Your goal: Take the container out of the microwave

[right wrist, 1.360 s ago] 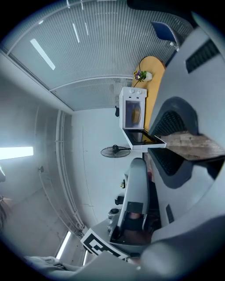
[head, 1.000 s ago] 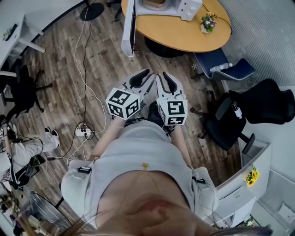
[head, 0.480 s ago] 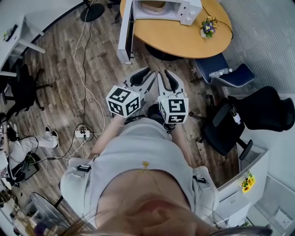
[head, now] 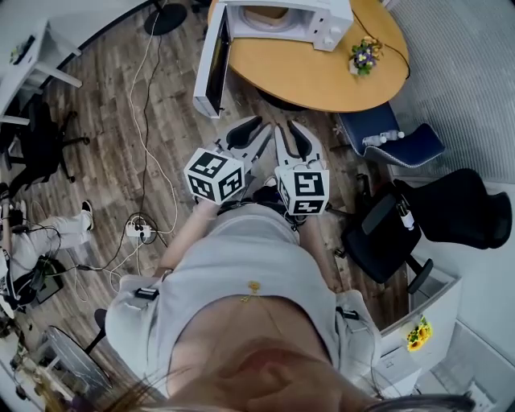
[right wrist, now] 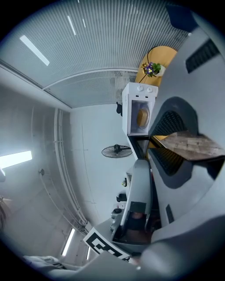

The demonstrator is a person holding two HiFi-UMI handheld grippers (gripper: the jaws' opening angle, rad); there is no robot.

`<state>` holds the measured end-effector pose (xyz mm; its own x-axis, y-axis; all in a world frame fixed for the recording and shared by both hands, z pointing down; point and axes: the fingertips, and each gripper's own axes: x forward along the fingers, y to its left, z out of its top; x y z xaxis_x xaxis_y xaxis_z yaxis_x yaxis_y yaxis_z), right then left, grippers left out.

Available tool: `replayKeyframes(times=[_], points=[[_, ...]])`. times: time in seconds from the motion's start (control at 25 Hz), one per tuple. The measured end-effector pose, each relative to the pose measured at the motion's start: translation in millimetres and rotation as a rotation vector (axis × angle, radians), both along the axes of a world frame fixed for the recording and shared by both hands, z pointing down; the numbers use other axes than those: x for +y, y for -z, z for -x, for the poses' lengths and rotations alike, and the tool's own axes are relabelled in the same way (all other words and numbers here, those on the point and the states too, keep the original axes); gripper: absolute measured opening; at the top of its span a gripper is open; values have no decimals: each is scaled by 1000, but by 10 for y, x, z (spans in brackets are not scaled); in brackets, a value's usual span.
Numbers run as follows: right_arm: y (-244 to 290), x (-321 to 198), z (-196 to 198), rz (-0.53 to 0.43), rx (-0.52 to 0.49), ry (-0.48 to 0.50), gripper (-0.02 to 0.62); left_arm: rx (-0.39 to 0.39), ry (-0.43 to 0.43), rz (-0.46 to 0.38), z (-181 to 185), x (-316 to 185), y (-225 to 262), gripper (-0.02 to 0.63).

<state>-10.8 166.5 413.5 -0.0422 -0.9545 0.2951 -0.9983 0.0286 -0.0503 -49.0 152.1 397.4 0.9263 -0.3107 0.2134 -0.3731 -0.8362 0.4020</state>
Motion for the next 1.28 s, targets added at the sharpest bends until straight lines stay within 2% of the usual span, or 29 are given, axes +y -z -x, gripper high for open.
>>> replayKeyframes(times=[0.56, 0.96, 1.28], points=[[-46, -131, -448, -5, 8, 92, 95, 9, 104, 15, -437, -92, -99, 103], [-100, -145, -532, 5, -13, 89, 95, 1, 107, 27, -558, -121, -146, 103], [-93, -331, -676, 4, 5, 58, 95, 20, 94, 31, -667, -366, -141, 103]])
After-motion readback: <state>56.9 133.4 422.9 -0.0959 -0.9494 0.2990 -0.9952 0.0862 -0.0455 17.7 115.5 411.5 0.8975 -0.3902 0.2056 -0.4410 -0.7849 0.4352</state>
